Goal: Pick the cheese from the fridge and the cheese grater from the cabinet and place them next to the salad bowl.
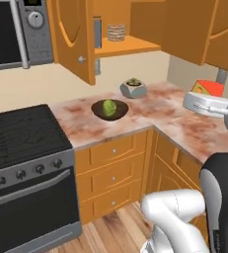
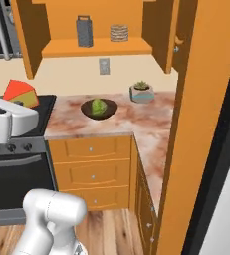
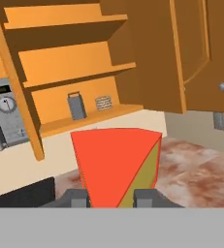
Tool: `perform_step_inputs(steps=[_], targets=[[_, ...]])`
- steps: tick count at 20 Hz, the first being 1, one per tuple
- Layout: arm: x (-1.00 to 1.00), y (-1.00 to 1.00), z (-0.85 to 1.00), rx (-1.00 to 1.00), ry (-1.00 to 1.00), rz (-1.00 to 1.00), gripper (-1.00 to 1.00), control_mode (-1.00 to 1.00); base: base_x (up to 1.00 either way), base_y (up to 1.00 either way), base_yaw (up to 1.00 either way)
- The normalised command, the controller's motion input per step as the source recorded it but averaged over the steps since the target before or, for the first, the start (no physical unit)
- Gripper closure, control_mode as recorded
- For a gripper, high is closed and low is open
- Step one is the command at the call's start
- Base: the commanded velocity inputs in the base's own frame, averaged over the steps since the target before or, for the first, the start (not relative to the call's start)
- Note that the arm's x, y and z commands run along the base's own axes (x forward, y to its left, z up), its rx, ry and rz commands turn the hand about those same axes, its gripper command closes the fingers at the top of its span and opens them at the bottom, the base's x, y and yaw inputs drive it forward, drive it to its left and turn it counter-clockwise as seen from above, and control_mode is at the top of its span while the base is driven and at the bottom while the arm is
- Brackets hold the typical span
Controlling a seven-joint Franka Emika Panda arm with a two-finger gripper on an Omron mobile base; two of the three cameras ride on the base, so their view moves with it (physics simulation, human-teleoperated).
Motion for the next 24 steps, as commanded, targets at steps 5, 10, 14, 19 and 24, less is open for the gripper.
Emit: perform_step_inputs(steps=[5, 10, 14, 19, 24], targets=[[0.0, 0.0, 0.0, 0.0, 0.0, 0.0, 1.0, 1.0, 0.93, -0.24, 0.05], [0.0, 0.0, 0.0, 0.0, 0.0, 0.0, 1.0, 1.0, 0.95, -0.04, 0.07], [0.0, 0.0, 0.0, 0.0, 0.0, 0.0, 1.0, 1.0, 0.8, -0.14, 0.16], [0.0, 0.0, 0.0, 0.0, 0.0, 0.0, 1.0, 1.0, 0.36, -0.4, 0.17], [0.0, 0.0, 0.0, 0.0, 0.0, 0.0, 1.0, 1.0, 0.0, -0.64, 0.18]])
